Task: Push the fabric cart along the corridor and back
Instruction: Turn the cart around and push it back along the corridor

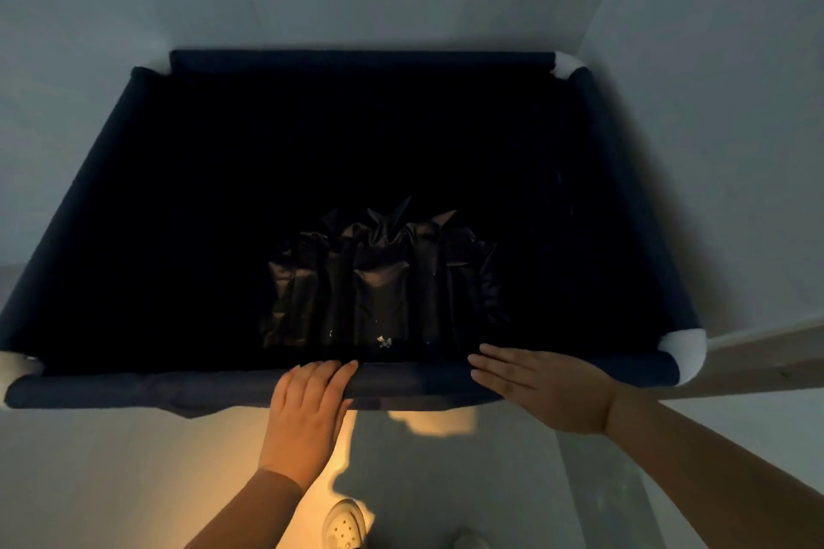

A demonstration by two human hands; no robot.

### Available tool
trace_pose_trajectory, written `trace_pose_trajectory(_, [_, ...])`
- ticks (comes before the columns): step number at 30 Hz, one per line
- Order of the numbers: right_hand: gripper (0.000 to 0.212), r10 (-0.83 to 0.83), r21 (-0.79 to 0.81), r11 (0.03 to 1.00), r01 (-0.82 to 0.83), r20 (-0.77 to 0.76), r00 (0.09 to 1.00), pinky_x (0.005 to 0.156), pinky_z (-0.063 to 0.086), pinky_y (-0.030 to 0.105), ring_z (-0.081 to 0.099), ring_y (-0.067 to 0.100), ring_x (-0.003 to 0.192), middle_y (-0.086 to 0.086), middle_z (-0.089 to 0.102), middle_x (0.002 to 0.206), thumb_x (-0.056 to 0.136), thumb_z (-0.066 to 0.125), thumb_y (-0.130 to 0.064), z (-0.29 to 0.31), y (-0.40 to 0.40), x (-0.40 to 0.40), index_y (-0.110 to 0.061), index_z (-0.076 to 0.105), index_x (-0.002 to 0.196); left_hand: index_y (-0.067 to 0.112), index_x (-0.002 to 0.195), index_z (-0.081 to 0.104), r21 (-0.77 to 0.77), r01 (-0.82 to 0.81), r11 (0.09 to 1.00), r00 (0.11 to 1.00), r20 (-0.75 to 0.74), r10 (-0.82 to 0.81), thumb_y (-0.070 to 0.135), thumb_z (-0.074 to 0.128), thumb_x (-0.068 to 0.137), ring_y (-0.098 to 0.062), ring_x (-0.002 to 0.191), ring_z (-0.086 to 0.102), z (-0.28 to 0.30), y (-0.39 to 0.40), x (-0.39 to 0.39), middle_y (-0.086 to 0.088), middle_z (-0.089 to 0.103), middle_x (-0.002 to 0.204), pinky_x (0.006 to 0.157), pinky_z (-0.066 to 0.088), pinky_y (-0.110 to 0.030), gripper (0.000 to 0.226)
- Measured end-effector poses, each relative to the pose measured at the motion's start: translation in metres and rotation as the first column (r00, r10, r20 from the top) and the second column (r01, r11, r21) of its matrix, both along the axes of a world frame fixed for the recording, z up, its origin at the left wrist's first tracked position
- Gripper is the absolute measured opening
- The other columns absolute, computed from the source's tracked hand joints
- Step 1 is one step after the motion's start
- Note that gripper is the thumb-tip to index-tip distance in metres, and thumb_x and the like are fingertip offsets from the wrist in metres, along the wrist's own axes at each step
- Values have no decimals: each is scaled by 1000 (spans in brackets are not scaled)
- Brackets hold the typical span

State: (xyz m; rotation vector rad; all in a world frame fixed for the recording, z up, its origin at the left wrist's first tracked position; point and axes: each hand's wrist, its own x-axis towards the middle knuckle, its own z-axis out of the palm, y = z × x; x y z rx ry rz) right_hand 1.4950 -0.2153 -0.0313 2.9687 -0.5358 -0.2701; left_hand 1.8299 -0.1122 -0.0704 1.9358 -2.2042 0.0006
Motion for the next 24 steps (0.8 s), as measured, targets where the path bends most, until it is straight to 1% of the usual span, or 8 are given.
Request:
trace_pose_trajectory(6, [58,29,-1,1000,-29,56,998,108,26,32,24,20,138,3,29,149,87,32,-17,-11,1,21,-10,22,143,13,128,45,-30,13,999,1000,-28,-14,33,18,101,-28,103,45,-2,4,25,-12,63,106,101,25,-41,43])
trace_pose_trajectory(8, [58,36,-1,999,-36,72,997,110,29,33,21,21,139,4,27,150,88,32,-16,-12,-3,27,-9,20,144,13,128,45,-27,15,1000,999,-39,-16,32,17,101,-27,103,45,-1,2,31,-12,63,106,103,22,-40,43])
trace_pose_trajectory(11, [67,37,41,998,-41,89,995,105,38,33,22,22,139,5,30,150,85,49,-13,-11,-13,32,-9,18,144,11,129,45,-57,21,998,1000,-8,-21,29,27,99,-27,103,44,-4,-5,33,-12,63,106,101,26,-42,39])
trace_pose_trajectory(13, [67,34,78,996,-41,90,995,101,42,34,25,21,138,4,29,150,85,47,-12,-9,-18,31,-9,17,144,11,130,43,-60,17,998,1000,-16,-18,26,38,91,-28,104,44,-6,-7,30,-12,62,108,102,26,-42,42])
trace_pose_trajectory(15, [64,49,88,994,-58,101,994,102,41,34,26,21,137,5,28,149,85,42,-10,-11,-25,27,-9,18,144,12,132,43,-67,16,998,999,-28,-18,24,41,88,-27,104,45,-9,-9,26,-11,59,110,103,25,-42,45])
trace_pose_trajectory(19, [59,104,26,994,-108,125,987,108,32,35,28,22,136,5,31,147,84,33,-9,-13,-45,10,-9,22,143,13,133,43,-80,-6,997,999,-40,3,25,37,93,-27,106,45,-13,-17,8,-8,51,115,105,22,-40,42])
trace_pose_trajectory(22, [50,119,30,992,-124,134,984,108,35,34,27,22,137,5,32,147,94,29,-13,-15,-56,-8,-10,20,143,14,132,42,-74,-32,997,998,-48,28,28,21,101,-26,108,44,-14,-20,-11,-5,45,119,106,19,-39,41])
trace_pose_trajectory(24, [44,120,48,991,-128,140,983,105,37,34,29,21,136,4,32,147,99,21,-16,-16,-58,-18,-10,20,143,14,132,42,-68,-40,997,998,-43,37,30,18,101,-26,109,43,-14,-20,-23,-4,44,120,108,16,-37,42])
